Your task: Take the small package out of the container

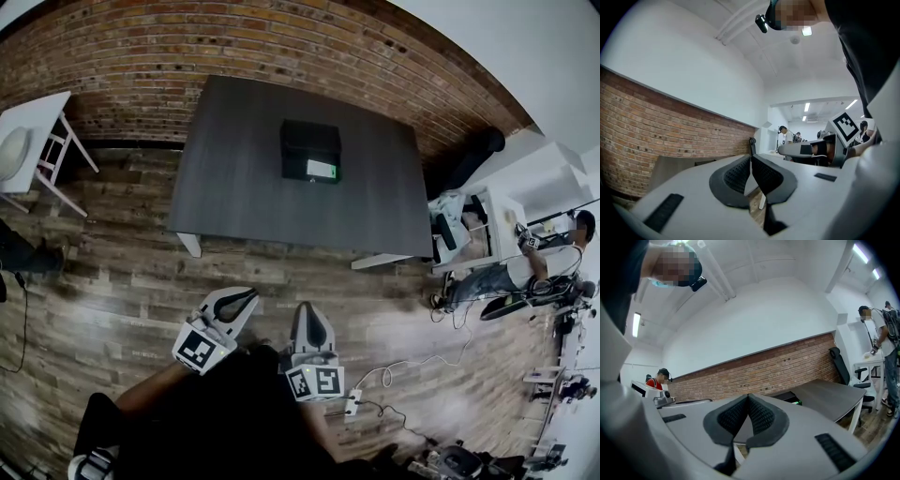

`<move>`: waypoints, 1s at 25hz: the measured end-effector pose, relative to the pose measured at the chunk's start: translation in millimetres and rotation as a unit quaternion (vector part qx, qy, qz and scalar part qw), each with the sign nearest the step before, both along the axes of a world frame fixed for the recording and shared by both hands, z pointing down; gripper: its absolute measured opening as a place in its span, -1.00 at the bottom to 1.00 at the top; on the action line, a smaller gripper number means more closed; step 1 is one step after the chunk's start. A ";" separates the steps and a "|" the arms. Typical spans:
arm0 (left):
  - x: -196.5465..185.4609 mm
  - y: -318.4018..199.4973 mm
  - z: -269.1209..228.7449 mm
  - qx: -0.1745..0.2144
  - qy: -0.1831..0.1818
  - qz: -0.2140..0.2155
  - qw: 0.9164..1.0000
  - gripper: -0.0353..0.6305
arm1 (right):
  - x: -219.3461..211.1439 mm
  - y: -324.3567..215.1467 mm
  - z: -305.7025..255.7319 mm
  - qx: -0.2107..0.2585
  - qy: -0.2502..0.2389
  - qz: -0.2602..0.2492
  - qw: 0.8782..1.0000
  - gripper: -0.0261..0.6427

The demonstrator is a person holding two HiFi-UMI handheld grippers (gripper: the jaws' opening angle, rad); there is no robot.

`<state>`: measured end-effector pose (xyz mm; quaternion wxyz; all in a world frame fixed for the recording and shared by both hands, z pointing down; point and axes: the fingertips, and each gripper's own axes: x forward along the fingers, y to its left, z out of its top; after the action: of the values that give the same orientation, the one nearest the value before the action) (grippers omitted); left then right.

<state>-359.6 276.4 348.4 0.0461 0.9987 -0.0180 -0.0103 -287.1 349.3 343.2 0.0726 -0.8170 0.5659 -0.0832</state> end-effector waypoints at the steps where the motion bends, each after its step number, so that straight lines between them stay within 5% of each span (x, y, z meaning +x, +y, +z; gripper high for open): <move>1: -3.5 -5.0 -1.2 0.002 0.003 0.000 1.000 -0.77 | -3.1 -4.9 0.3 0.000 0.001 0.001 1.000 -0.85; 14: -5.8 -38.7 14.1 0.009 -0.002 -0.006 1.000 -0.77 | 0.2 -36.5 19.3 -0.005 -0.009 0.003 1.000 -0.85; 25: 67.4 -64.2 18.4 0.004 -0.008 -0.008 1.000 -0.77 | 71.6 -67.4 23.9 -0.002 -0.014 -0.007 1.000 -0.85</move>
<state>-292.2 212.2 366.8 0.0420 0.9988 -0.0266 -0.0023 -215.6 281.9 367.1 0.0788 -0.8121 0.5700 -0.0963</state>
